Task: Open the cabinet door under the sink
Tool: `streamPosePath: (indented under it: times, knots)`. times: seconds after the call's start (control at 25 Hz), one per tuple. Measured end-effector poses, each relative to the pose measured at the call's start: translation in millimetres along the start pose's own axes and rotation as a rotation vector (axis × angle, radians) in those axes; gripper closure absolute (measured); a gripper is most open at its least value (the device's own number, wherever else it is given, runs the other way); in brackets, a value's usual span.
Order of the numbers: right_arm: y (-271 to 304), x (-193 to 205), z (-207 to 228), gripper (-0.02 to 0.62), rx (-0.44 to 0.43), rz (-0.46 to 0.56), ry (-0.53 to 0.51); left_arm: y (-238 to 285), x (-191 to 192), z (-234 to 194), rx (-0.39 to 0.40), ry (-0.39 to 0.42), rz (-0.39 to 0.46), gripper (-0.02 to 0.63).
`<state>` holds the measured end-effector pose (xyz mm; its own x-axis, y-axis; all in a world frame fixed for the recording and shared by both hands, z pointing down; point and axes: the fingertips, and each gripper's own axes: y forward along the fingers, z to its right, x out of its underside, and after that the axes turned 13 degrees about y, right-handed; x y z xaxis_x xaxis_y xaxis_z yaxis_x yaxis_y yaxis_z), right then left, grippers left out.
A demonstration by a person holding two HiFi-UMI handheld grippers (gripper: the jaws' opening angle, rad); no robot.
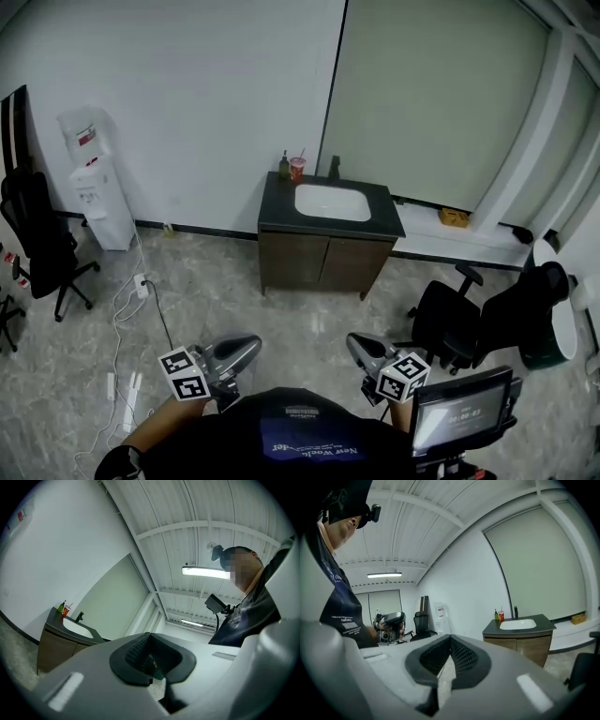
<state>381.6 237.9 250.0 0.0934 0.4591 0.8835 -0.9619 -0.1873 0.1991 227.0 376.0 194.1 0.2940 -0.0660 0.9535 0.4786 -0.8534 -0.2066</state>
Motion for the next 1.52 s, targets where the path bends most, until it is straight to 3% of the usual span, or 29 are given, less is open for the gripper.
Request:
streamPosePath:
  times: [0.2,0.4,0.84,1.16,1.32,1.52]
  knots:
    - [36.1,-4.9,24.9,0.594,0.022,-0.015,0.011,11.5,3.3,-50.2,0.001,-0.025,-0.014,0.606]
    - [60.6,-25.3,87.4,0.595,0.019,-0.031,0.040,56.6,13.8,-94.6,-0.031,-0.048,-0.029,0.606]
    - [111.1,-107.0,221.8,0.595,-0.155,-0.091,-0.042,190.8,13.4,-156.0,-0.182,-0.031,0.010,0.606]
    - [140.2,-109.3,256.0,0.594,-0.207,-0.129,-0.046,221.1,26.5,-178.9,-0.228,-0.040,-0.011,0.606]
    - [182.0,-109.8,270.4,0.594,-0.192,-0.156,-0.038,219.9,30.5,-224.5,-0.228,-0.067,-0.013,0.606]
    - [228.6,-121.7,269.6,0.594,-0.150,-0.153,-0.072,216.5,21.3,-279.5,-0.166,-0.070,0.009,0.607]
